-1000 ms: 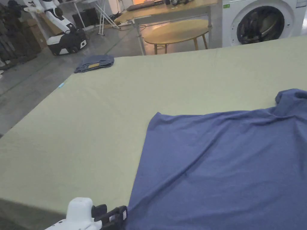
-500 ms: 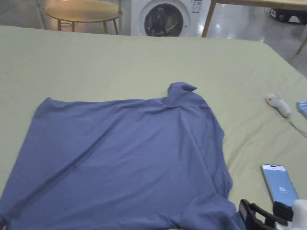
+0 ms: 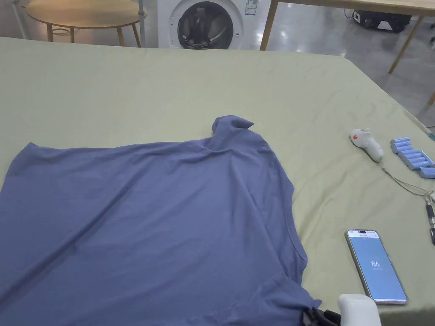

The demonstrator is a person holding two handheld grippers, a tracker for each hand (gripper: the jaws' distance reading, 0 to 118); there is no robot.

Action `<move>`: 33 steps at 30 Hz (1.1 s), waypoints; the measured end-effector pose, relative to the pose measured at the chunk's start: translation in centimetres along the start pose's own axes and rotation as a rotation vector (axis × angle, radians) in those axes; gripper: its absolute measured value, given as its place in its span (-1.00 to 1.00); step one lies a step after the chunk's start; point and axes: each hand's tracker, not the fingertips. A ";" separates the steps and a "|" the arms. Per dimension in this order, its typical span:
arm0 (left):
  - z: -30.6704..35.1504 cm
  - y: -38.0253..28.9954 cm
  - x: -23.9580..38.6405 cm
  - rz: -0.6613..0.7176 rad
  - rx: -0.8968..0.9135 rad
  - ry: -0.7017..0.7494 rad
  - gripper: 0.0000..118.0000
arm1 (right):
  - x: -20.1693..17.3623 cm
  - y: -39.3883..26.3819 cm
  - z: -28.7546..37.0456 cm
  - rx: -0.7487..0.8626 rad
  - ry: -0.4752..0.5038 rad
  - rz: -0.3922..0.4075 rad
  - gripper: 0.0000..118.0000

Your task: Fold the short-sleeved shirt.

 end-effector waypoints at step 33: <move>1.0 18.0 -1.4 -0.035 0.425 -0.172 -0.14 | -1.5 20.9 -4.2 0.340 0.103 0.049 -0.05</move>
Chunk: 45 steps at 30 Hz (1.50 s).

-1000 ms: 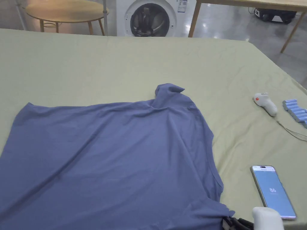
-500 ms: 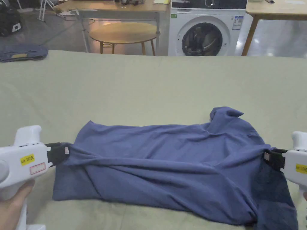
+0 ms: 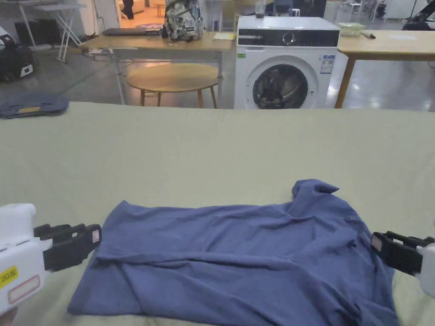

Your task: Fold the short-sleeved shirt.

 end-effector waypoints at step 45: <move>-10.5 -9.2 0.1 0.050 -0.477 0.153 -0.95 | 1.7 -9.6 -4.3 -0.236 -0.207 -0.117 0.21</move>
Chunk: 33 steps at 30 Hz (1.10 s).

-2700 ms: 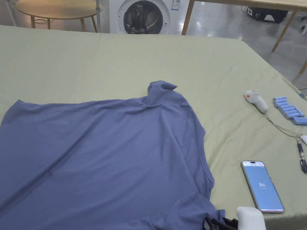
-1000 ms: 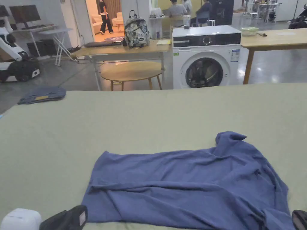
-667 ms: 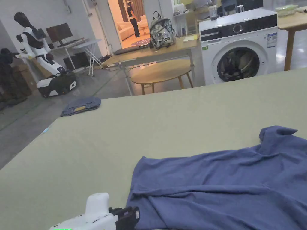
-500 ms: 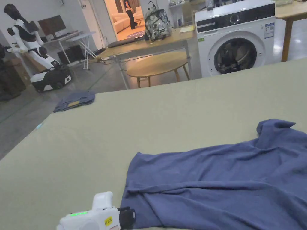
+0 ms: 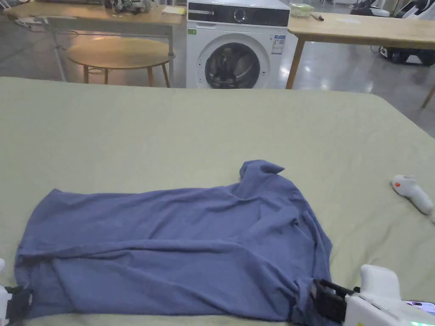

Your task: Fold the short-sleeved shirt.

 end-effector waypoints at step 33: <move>11.5 -11.9 -7.7 0.219 0.119 -0.160 -0.16 | 5.0 -6.3 12.5 0.004 0.035 -0.003 -0.23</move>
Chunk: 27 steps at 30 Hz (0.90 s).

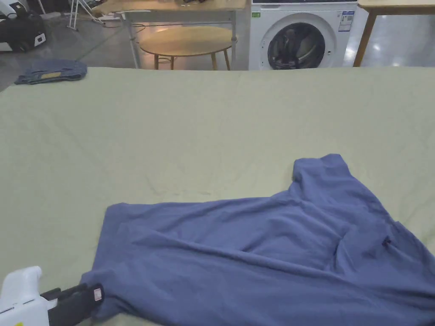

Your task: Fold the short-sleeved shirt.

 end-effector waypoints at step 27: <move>3.1 10.6 11.5 -0.229 0.154 -0.044 -0.15 | -11.3 2.7 5.9 0.283 0.270 0.264 -1.00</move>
